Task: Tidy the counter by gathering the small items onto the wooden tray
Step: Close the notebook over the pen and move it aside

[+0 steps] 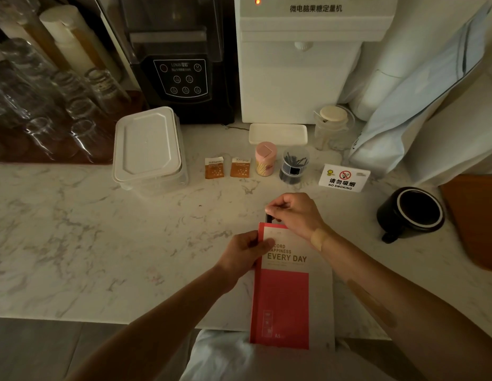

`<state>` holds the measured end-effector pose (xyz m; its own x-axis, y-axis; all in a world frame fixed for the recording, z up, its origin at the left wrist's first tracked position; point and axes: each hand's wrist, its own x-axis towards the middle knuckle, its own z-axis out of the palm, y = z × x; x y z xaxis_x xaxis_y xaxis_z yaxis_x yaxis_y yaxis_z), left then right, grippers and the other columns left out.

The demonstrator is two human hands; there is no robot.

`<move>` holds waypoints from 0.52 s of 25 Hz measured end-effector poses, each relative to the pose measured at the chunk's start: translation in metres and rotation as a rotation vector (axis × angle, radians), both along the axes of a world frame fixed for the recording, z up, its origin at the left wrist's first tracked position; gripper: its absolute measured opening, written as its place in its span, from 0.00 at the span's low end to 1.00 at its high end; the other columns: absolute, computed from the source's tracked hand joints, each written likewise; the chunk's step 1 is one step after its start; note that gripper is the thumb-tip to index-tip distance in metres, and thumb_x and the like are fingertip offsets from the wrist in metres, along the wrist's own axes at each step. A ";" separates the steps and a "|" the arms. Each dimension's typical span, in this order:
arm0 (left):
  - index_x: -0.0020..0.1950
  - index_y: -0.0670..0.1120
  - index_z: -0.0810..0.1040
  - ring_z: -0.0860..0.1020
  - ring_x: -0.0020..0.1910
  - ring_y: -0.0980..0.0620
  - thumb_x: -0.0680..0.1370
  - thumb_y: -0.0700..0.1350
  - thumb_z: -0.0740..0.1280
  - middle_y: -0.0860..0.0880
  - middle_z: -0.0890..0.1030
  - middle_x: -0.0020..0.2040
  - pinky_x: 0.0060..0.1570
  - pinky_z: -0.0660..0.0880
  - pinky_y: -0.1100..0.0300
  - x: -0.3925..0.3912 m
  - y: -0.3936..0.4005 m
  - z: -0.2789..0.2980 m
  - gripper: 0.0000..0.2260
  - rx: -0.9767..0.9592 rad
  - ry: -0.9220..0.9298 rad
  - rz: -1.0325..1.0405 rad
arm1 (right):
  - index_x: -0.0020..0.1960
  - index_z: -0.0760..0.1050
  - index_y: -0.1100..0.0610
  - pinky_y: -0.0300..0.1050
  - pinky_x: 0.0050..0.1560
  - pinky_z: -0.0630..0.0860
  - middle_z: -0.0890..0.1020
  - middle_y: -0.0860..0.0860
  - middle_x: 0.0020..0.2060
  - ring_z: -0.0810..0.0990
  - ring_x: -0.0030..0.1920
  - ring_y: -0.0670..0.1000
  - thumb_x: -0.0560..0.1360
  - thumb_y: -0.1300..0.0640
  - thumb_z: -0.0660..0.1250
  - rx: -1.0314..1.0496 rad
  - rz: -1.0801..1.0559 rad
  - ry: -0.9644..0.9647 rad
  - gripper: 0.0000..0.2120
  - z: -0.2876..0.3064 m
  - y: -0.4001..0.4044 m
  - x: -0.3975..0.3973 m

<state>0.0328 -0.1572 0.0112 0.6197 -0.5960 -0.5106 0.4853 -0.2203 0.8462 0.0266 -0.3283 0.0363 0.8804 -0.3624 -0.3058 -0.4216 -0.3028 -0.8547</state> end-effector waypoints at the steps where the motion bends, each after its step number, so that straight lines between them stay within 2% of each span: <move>1: 0.56 0.44 0.82 0.85 0.48 0.48 0.79 0.45 0.68 0.46 0.86 0.49 0.43 0.81 0.58 -0.001 0.000 0.000 0.09 0.006 -0.007 0.005 | 0.42 0.81 0.49 0.43 0.49 0.81 0.85 0.46 0.42 0.84 0.43 0.45 0.73 0.56 0.74 -0.007 -0.015 -0.001 0.04 0.001 0.002 0.000; 8: 0.53 0.46 0.83 0.85 0.46 0.48 0.78 0.44 0.69 0.47 0.87 0.47 0.44 0.82 0.55 -0.003 -0.001 -0.001 0.06 0.034 -0.052 0.052 | 0.43 0.82 0.50 0.35 0.43 0.77 0.82 0.40 0.37 0.81 0.38 0.39 0.74 0.54 0.73 -0.101 -0.012 0.017 0.01 0.006 0.011 -0.001; 11: 0.52 0.46 0.83 0.85 0.45 0.49 0.78 0.43 0.68 0.48 0.87 0.46 0.42 0.82 0.58 -0.008 -0.002 -0.002 0.05 0.051 -0.064 0.077 | 0.47 0.83 0.53 0.41 0.50 0.78 0.83 0.42 0.39 0.82 0.42 0.42 0.75 0.54 0.71 -0.148 0.083 0.015 0.04 0.008 0.010 -0.003; 13: 0.52 0.46 0.83 0.85 0.45 0.49 0.79 0.43 0.68 0.47 0.87 0.46 0.43 0.81 0.57 -0.008 -0.003 -0.001 0.05 0.063 -0.064 0.097 | 0.52 0.82 0.53 0.44 0.55 0.77 0.85 0.45 0.48 0.82 0.51 0.46 0.77 0.52 0.69 -0.241 0.132 -0.027 0.08 0.009 0.011 -0.010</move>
<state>0.0249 -0.1598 0.0105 0.7055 -0.4998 -0.5024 0.4523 -0.2282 0.8622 0.0170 -0.3178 0.0454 0.9316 -0.3034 -0.2002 -0.3428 -0.5500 -0.7616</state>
